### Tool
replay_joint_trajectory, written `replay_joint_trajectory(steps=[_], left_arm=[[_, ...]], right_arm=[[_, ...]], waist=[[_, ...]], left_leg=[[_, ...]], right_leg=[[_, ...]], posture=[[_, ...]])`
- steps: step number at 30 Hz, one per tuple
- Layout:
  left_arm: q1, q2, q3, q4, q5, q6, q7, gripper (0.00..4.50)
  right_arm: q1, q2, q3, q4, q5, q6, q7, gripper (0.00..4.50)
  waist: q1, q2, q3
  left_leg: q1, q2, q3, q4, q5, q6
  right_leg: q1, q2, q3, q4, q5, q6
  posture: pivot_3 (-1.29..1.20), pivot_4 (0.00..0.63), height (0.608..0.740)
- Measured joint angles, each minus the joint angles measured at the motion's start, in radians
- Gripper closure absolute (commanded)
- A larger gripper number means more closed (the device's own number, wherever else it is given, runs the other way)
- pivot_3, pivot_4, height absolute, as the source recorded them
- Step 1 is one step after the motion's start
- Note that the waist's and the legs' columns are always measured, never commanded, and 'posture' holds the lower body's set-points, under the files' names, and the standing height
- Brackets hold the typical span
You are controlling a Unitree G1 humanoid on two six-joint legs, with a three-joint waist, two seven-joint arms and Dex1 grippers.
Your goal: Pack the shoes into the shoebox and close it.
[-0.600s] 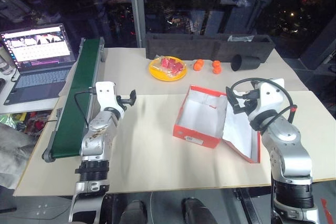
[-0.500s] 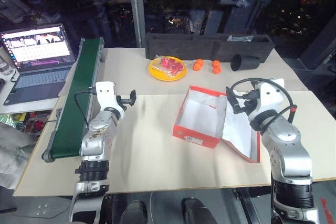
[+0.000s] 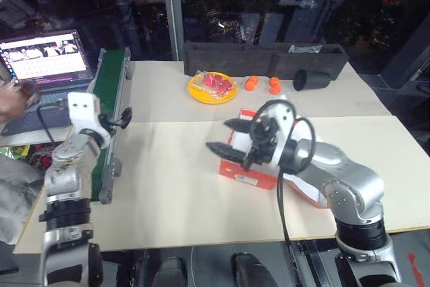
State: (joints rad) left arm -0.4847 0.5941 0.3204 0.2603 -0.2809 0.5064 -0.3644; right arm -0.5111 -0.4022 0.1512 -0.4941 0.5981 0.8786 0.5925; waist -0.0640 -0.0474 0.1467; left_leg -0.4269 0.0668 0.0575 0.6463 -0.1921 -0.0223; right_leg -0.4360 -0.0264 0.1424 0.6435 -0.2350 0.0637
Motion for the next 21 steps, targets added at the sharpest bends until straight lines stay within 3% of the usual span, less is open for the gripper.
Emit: replay_joint_trajectory(steps=[7, 21], left_arm=[[0.022, 0.055, 0.001, 0.084, 0.014, -0.002, -0.012, 0.0], [-0.007, 0.039, 0.005, 0.11, 0.029, -0.01, 0.029, 0.0]], right_arm=[[0.013, -0.021, 0.084, 0.047, -0.055, -0.017, 0.04, 0.03], [0.073, -0.011, 0.109, 0.044, -0.103, -0.023, 0.016, 0.03]], waist=[[0.007, 0.0, 0.0], [0.021, 0.0, 0.0]], left_leg=[[-0.003, 0.0, -0.001, 0.0, 0.0, 0.0], [-0.003, 0.0, -0.001, 0.001, 0.0, 0.0]], right_leg=[[-0.003, 0.0, -0.001, 0.002, -0.001, -0.001], [-0.003, 0.0, -0.001, 0.002, -0.001, -0.002]], posture=[[0.0, 0.15, 0.714], [0.0, 0.15, 0.714]])
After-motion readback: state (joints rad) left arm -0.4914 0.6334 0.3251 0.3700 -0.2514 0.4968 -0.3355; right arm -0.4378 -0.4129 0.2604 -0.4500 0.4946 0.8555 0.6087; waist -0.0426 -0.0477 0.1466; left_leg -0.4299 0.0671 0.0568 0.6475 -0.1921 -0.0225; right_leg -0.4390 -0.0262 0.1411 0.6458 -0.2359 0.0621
